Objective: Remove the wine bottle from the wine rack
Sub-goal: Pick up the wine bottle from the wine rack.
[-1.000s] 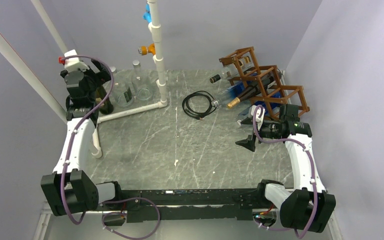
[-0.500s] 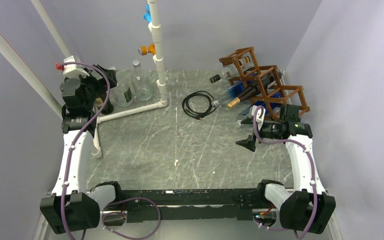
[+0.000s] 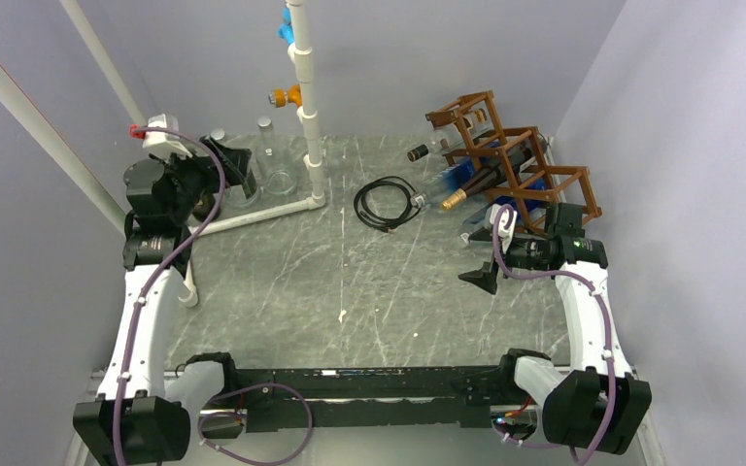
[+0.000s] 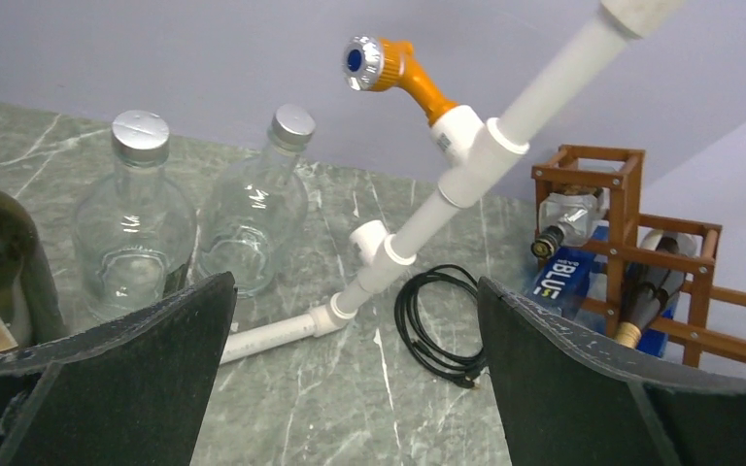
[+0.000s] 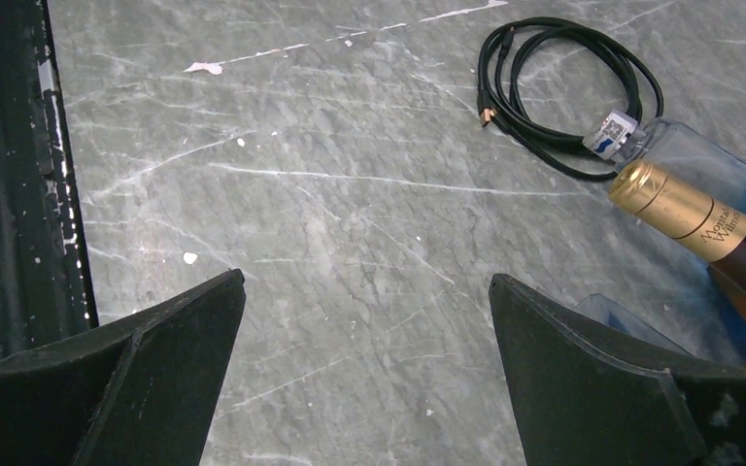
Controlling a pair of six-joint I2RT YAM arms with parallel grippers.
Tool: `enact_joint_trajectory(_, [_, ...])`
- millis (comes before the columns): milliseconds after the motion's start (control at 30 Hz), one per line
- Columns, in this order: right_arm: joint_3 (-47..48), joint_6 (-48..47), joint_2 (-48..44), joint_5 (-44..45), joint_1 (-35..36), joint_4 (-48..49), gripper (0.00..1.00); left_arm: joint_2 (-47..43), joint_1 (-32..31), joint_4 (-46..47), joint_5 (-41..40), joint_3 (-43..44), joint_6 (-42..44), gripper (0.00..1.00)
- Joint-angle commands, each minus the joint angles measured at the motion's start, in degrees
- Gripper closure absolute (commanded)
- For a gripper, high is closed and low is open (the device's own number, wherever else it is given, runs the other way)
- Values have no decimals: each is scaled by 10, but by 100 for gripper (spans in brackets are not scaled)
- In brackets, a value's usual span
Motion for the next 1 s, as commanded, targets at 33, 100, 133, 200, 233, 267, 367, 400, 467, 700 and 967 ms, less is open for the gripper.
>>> enact_joint_trajectory(33, [-3,-10,-7,-26,-5,3,0,-32,-13,-14,38,-8,19,0])
enact_joint_trajectory(100, [-4,-10,-7,-26,-6,4,0,-36,-25,-24,42,-9,30,0])
enact_joint_trajectory(133, [-4,-10,-6,-26,-8,4,0,-37,-31,-30,43,-9,37,1])
enact_joint_trajectory(200, [-4,-10,-5,-27,-9,5,0,-40,-44,-39,43,-10,50,1])
enact_joint_trajectory(233, [-4,-10,-5,-27,-10,5,0,-41,-45,-44,43,-10,57,0])
enact_joint_trajectory(267, [-4,-10,-6,-27,-11,5,0,-43,-62,-48,43,-12,64,0])
enact_joint_trajectory(367, [-5,-9,-5,-28,-13,7,0,-44,-86,-62,44,-16,84,0])
enact_joint_trajectory(400, [-5,-9,-6,-26,-14,7,0,-43,-91,-67,49,-18,89,0])
enact_joint_trajectory(467, [-1,-12,-6,-23,-14,5,0,-43,-97,-74,65,-26,97,0])
enact_joint_trajectory(700, [45,-51,16,-1,-14,-52,0,-61,-109,-77,83,-74,125,1])
enact_joint_trajectory(967, [125,-74,54,28,-13,-107,0,-67,-113,-96,110,-112,176,1])
